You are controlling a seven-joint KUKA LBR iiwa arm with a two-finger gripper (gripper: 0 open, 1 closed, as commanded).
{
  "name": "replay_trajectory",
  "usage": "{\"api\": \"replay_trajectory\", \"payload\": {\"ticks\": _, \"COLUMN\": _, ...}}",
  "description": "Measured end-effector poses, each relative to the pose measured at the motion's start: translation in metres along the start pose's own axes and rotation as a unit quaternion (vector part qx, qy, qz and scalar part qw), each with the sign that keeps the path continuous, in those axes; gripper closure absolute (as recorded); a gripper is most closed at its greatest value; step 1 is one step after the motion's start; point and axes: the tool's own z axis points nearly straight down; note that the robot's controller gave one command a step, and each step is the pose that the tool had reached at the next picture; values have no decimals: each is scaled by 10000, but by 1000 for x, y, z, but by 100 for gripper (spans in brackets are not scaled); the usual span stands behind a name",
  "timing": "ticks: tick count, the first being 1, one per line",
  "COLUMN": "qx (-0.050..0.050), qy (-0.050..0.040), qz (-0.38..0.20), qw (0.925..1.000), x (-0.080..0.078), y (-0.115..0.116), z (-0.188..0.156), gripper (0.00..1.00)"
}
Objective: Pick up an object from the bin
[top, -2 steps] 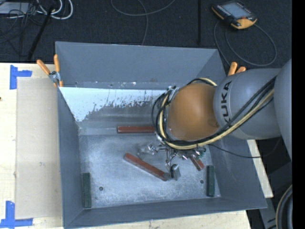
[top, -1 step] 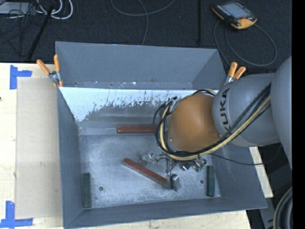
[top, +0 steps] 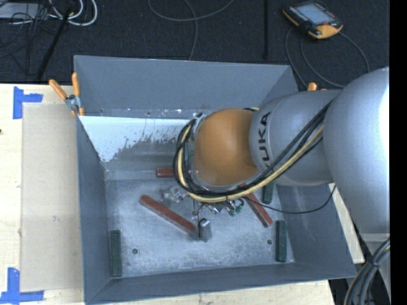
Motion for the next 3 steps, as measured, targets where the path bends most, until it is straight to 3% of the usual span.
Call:
{"api": "replay_trajectory", "payload": {"ticks": 1, "qx": -8, "qy": -29, "qz": 116, "qw": 9999, "x": 9, "y": 32, "z": 0, "gripper": 0}}
{"api": "replay_trajectory", "payload": {"ticks": 2, "qx": -16, "qy": 8, "qz": 589, "qw": 9983, "x": 11, "y": 43, "z": 2, "gripper": 0}}
{"api": "replay_trajectory", "payload": {"ticks": 3, "qx": -7, "qy": -11, "qz": 904, "qw": 9959, "x": 27, "y": 96, "z": 1, "gripper": 100}}
